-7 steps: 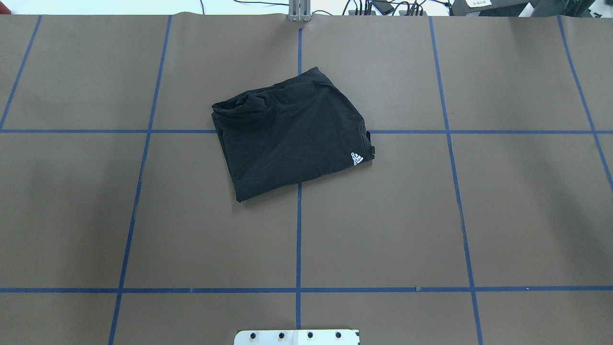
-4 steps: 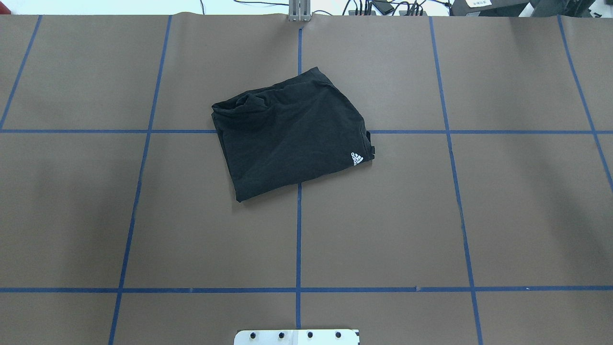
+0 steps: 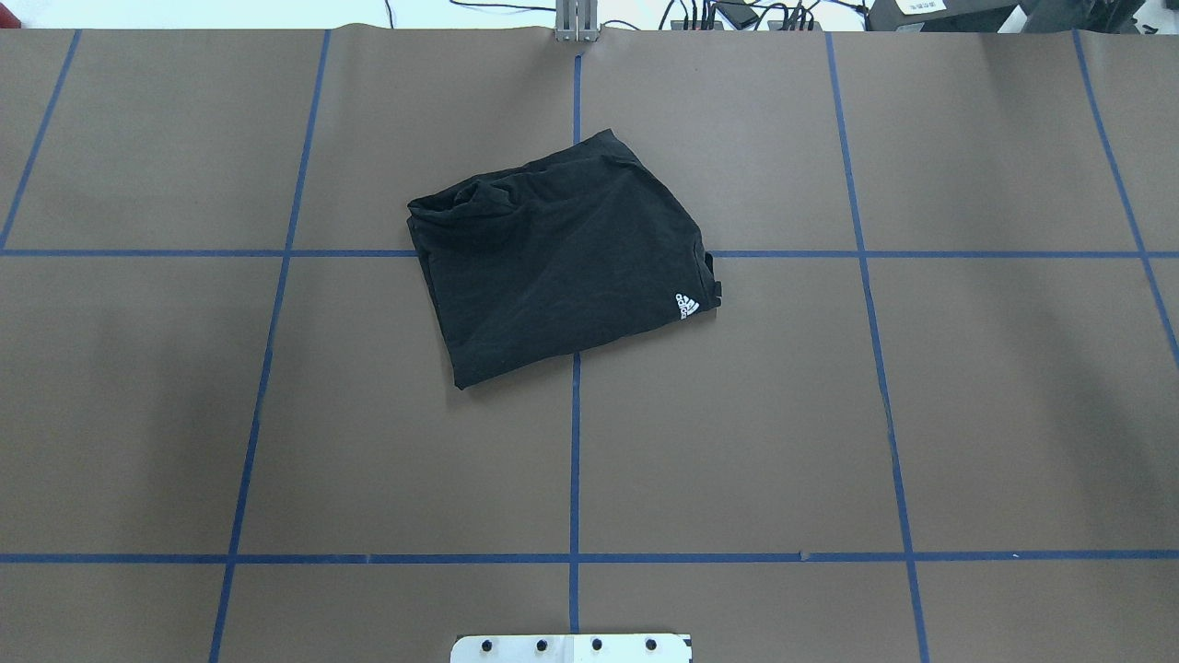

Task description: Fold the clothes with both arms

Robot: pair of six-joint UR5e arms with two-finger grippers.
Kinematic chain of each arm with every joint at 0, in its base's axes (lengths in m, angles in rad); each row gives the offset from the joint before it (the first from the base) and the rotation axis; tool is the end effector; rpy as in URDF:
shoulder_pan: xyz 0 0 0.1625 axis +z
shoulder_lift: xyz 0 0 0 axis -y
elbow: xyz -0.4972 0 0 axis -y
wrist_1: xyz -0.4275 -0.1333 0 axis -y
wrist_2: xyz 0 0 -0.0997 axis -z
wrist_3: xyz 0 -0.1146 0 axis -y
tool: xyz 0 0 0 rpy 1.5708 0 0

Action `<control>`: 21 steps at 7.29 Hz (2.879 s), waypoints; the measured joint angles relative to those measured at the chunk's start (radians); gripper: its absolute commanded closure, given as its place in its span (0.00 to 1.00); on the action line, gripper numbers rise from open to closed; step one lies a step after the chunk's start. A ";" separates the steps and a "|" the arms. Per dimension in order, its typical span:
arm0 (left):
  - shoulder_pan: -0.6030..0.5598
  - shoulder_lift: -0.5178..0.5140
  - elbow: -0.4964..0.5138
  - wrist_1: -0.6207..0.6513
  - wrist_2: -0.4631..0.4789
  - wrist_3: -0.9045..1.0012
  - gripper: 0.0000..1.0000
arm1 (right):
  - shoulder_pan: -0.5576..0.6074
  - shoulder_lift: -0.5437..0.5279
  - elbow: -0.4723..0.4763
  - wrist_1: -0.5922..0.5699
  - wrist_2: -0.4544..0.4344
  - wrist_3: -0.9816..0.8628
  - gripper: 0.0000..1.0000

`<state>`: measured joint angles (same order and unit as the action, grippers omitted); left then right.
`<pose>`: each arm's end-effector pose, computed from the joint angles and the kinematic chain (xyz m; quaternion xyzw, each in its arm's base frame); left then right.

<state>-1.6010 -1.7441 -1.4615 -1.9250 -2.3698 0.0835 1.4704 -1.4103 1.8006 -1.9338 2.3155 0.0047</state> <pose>-0.0704 -0.6341 0.6575 0.2126 0.3690 0.1047 0.8987 -0.0025 -0.5794 0.5722 -0.0064 -0.3639 -0.0495 0.9301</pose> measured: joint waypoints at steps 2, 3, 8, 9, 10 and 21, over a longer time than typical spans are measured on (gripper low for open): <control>0.002 -0.003 -0.011 0.001 -0.009 -0.001 0.00 | -0.003 -0.001 0.002 0.000 0.043 0.000 0.00; 0.002 -0.001 -0.013 0.001 -0.012 0.000 0.00 | -0.004 -0.001 0.000 0.000 0.054 -0.001 0.00; 0.003 -0.002 -0.017 -0.004 -0.011 0.001 0.00 | -0.017 -0.020 0.006 0.064 0.080 -0.011 0.00; 0.003 -0.003 -0.019 -0.004 -0.010 0.002 0.00 | -0.024 -0.026 0.000 0.123 0.063 -0.006 0.00; 0.003 -0.003 -0.020 -0.004 -0.009 0.003 0.00 | -0.030 -0.030 -0.009 0.157 0.055 -0.003 0.00; 0.005 0.033 -0.069 -0.003 -0.013 0.001 0.00 | -0.032 -0.057 -0.029 0.202 0.089 0.000 0.00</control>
<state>-1.5965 -1.7112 -1.5303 -1.9276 -2.3827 0.0846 1.4389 -1.4670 1.7717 -1.7320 2.4041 0.0045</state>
